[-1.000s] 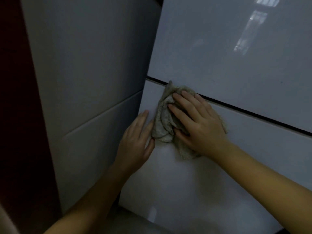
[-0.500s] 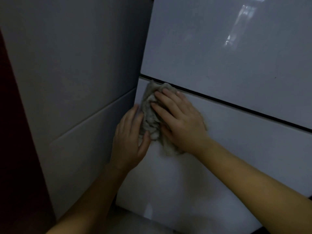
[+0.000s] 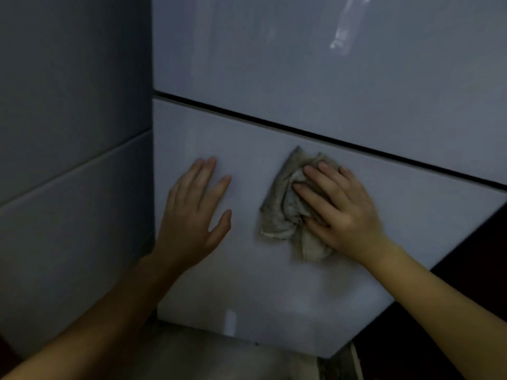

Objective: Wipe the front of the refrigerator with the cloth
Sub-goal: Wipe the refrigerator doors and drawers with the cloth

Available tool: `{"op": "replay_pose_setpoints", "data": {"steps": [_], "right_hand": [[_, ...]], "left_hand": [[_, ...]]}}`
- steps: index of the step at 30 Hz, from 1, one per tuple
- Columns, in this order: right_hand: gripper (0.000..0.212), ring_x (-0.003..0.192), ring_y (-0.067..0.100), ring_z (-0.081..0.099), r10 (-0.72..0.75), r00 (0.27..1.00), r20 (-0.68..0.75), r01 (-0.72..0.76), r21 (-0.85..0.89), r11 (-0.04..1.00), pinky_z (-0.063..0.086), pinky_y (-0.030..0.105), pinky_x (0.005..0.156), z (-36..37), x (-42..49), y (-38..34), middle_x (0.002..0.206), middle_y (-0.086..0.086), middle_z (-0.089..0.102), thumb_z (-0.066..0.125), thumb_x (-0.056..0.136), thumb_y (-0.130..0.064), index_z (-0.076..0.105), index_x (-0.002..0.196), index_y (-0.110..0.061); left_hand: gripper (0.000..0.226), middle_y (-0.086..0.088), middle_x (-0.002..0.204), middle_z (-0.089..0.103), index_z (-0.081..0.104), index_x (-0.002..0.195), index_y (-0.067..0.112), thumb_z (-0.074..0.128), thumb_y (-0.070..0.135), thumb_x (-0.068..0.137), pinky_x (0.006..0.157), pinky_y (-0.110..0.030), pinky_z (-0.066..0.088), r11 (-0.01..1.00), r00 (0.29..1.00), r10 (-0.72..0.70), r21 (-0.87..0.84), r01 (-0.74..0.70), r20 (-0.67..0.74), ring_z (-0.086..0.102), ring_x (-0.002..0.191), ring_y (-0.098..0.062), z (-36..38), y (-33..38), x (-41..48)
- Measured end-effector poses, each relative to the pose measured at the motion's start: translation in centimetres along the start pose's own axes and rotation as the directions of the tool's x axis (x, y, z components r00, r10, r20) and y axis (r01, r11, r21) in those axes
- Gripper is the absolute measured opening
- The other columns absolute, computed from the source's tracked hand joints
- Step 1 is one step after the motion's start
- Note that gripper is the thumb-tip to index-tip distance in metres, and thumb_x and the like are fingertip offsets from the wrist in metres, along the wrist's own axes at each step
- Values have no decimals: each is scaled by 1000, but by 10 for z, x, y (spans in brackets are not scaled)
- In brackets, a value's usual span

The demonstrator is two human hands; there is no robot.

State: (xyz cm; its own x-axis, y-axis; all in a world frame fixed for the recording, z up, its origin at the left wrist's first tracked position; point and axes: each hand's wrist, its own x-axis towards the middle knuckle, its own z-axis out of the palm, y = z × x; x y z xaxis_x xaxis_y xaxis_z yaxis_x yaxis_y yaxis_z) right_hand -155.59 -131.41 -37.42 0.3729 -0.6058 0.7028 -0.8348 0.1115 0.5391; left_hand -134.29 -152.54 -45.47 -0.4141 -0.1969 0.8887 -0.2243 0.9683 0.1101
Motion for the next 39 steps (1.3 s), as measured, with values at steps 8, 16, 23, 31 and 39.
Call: {"op": "replay_pose_setpoints", "data": {"steps": [8,16,23,31,39], "right_hand": [[54,151,32,28,264,964,33,-262,-61,963,17,48,129,-29,-75,29,157,13,34,63,98,-26,45,148,-15],[61,152,31,24,322,944,78,-324,17,946,14,49,129,6,-106,-20,158,14,33,66,96,-34,43,149,-14],[45,152,25,34,-61,957,284,51,42,998,22,45,128,20,-150,-36,163,8,37,56,105,-9,50,149,-14],[61,150,36,33,149,972,182,-128,-122,984,21,51,127,-53,-126,44,158,18,37,72,95,-25,49,149,-9],[60,153,35,25,170,970,176,-146,-143,979,18,51,129,-61,-140,64,157,19,33,69,98,-17,41,150,-9]], "left_hand": [[56,-25,161,30,46,148,8,55,32,98,124,-57,19,992,992,125,1,-125,10,23,152,-41,27,36,2],[55,-27,160,29,46,149,9,57,28,98,123,-61,17,995,995,100,5,-100,-3,22,152,-44,35,36,1],[57,-27,162,27,44,150,7,56,28,98,125,-58,15,994,994,110,6,-110,9,20,153,-43,36,33,-2],[59,-28,161,25,41,151,5,56,29,98,124,-60,16,991,991,133,-19,-133,6,16,154,-40,40,28,-2],[57,-30,159,28,44,148,3,55,30,99,121,-64,20,986,986,166,6,-166,-4,20,152,-43,42,20,-2]]}}
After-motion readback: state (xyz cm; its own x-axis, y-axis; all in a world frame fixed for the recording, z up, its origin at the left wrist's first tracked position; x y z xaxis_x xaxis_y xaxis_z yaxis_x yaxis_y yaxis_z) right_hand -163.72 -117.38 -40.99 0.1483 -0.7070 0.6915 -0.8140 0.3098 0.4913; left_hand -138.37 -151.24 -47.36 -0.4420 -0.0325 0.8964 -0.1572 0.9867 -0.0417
